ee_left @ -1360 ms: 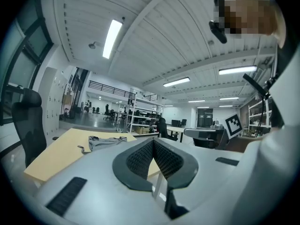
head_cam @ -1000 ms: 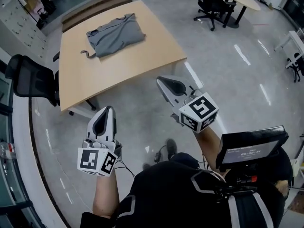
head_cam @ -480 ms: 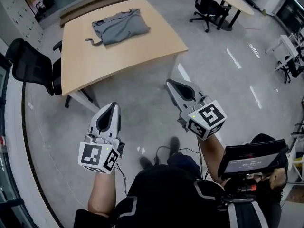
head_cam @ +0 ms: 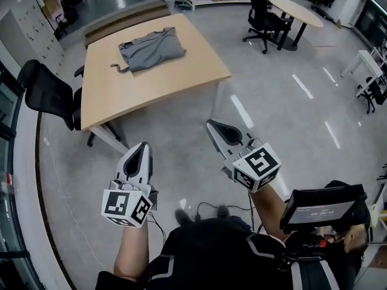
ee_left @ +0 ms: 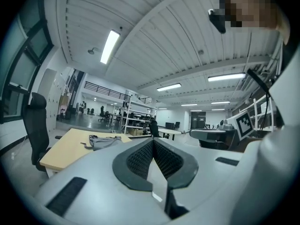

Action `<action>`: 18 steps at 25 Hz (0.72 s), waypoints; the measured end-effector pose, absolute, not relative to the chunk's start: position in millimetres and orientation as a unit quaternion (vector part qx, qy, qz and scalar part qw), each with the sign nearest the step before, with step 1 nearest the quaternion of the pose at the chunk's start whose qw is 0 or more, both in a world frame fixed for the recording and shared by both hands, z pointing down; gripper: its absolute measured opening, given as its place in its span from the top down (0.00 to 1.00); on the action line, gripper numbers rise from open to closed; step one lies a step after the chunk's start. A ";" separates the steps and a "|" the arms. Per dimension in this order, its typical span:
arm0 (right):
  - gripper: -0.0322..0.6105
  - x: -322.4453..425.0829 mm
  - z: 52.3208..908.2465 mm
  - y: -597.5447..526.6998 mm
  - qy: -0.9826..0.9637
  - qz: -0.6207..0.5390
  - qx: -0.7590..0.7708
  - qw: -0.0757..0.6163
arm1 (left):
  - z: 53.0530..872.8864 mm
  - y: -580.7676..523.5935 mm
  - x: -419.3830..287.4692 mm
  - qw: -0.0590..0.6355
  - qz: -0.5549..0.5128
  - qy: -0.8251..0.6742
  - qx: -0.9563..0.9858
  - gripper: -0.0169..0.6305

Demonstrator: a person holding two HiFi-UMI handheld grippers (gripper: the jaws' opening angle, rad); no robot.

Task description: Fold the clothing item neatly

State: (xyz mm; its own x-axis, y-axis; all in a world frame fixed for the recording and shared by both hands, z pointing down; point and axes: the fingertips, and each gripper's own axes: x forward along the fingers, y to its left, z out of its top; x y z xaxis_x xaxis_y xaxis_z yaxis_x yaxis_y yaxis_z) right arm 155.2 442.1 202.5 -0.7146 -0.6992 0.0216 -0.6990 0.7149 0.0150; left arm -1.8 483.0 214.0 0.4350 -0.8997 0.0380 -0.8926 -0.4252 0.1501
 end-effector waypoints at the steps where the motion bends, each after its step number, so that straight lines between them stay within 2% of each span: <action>1: 0.94 160.3 206.1 444.3 -0.926 -0.003 0.377 0.011 | 216.2 484.5 3.3 0.073 -0.024 -0.533 0.843 0.97; 9: 0.94 231.3 205.9 443.6 -0.926 0.008 0.378 0.002 | 212.6 486.6 65.1 0.067 -0.013 -0.555 0.829 0.97; 18: 0.94 238.2 202.6 446.3 -0.926 0.002 0.379 0.007 | 212.1 491.7 71.9 0.064 -0.007 -0.554 0.830 0.97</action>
State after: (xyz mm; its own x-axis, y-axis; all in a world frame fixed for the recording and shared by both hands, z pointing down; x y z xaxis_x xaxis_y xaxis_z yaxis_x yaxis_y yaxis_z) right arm 238.2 446.3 202.6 -0.7133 -0.7007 0.0149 -0.7008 0.7134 0.0020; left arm 71.9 491.7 212.1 0.3859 -0.9206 0.0601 -0.9189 -0.3778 0.1138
